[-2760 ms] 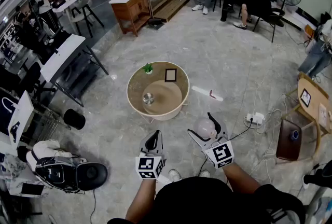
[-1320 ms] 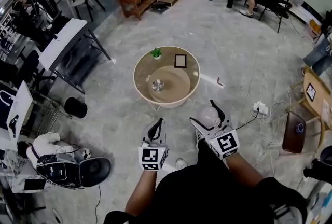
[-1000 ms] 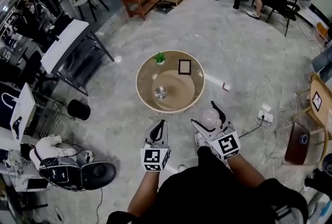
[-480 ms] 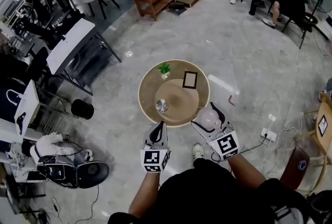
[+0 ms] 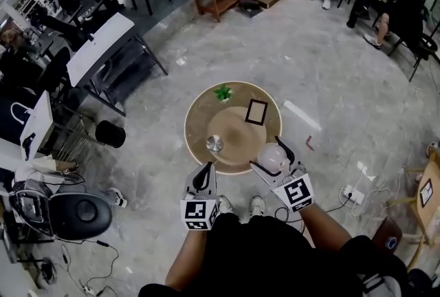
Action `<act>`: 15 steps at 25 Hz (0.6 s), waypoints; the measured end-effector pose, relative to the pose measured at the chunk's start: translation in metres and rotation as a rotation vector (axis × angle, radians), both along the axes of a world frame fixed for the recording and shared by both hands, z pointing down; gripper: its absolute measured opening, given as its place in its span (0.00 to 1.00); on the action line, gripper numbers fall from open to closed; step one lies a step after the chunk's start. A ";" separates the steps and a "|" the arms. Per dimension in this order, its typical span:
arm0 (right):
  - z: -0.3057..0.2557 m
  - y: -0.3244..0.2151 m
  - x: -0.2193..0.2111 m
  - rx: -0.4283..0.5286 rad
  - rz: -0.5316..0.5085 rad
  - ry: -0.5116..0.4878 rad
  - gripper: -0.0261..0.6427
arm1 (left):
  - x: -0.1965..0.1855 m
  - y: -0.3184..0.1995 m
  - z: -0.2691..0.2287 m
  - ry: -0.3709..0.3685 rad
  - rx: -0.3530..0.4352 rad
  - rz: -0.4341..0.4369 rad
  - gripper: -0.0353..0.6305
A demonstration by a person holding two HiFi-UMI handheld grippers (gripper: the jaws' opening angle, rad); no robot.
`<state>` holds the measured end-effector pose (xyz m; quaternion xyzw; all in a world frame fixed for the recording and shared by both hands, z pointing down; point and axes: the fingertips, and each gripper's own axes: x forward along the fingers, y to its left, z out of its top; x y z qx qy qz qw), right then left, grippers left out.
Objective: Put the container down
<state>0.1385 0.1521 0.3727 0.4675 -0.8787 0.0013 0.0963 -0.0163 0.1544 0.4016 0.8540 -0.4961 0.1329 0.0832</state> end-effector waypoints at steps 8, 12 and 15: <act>0.010 -0.049 -0.017 0.000 -0.039 0.005 0.65 | -0.017 -0.046 0.013 -0.001 -0.013 -0.026 0.04; 0.006 -0.084 -0.031 0.006 -0.054 0.021 0.65 | -0.032 -0.078 0.015 0.005 -0.018 -0.039 0.04; 0.007 -0.110 -0.044 0.007 -0.062 0.038 0.65 | -0.043 -0.101 0.019 0.011 -0.028 -0.042 0.04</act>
